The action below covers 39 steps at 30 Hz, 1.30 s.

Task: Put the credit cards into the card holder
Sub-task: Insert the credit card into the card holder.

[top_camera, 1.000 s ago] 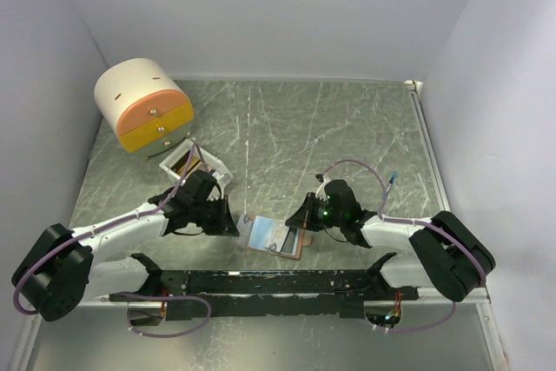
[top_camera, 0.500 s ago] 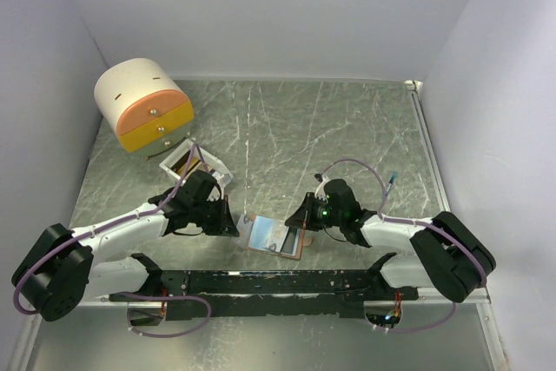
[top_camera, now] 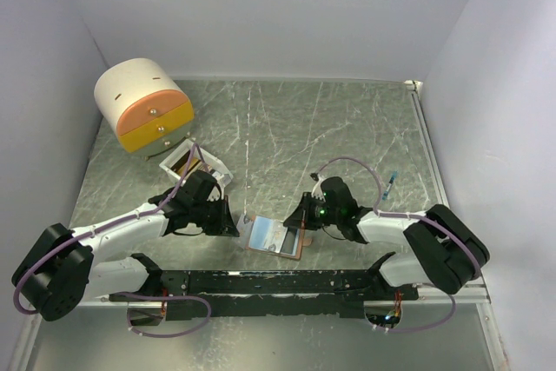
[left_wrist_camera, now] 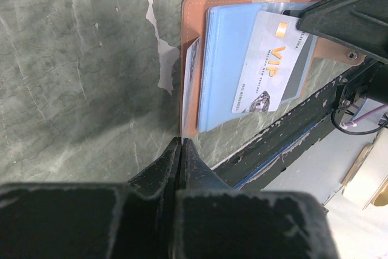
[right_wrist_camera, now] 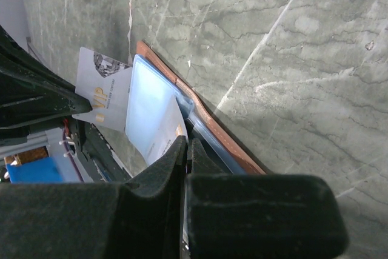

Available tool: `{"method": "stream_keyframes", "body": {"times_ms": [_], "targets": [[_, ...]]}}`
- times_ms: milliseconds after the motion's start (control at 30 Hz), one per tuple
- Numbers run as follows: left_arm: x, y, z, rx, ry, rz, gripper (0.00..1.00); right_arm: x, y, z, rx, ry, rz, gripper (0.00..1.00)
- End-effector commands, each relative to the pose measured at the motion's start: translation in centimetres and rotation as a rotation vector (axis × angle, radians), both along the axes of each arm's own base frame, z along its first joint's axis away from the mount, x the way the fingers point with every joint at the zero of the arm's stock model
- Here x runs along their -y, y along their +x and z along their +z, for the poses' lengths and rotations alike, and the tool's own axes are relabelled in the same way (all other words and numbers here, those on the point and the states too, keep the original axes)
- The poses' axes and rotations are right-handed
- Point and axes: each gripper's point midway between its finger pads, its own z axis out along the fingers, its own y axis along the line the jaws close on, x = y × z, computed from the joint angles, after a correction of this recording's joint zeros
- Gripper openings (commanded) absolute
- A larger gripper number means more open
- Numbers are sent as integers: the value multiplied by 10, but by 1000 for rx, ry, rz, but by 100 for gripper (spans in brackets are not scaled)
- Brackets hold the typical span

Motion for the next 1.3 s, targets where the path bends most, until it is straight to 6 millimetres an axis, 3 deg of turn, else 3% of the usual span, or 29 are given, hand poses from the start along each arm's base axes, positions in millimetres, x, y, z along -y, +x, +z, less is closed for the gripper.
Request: {"method": "stream_keyframes", "body": {"times_ms": [0, 433, 600, 733, 833, 1067, 1267], "targets": [[-2, -4, -6, -6, 19, -6, 7, -4, 3, 1, 30, -7, 27, 0], [0, -10, -7, -18, -1, 18, 7, -5, 10, 3, 48, -36, 9, 0], [-1, -13, -9, -19, 5, 31, 7, 6, 15, 2, 28, -124, -43, 28], [-1, -14, -8, -8, 12, 33, 7, 16, 21, 18, 42, -176, -86, 37], [1, -16, -7, -8, 4, 30, 7, 23, 20, 27, 36, -218, -121, 51], [4, -19, -8, -9, 1, 17, 7, 11, -5, 31, -19, -227, -159, 58], [5, -21, -7, -5, -7, 3, 7, 1, -14, 29, -32, -201, -215, 64]]}}
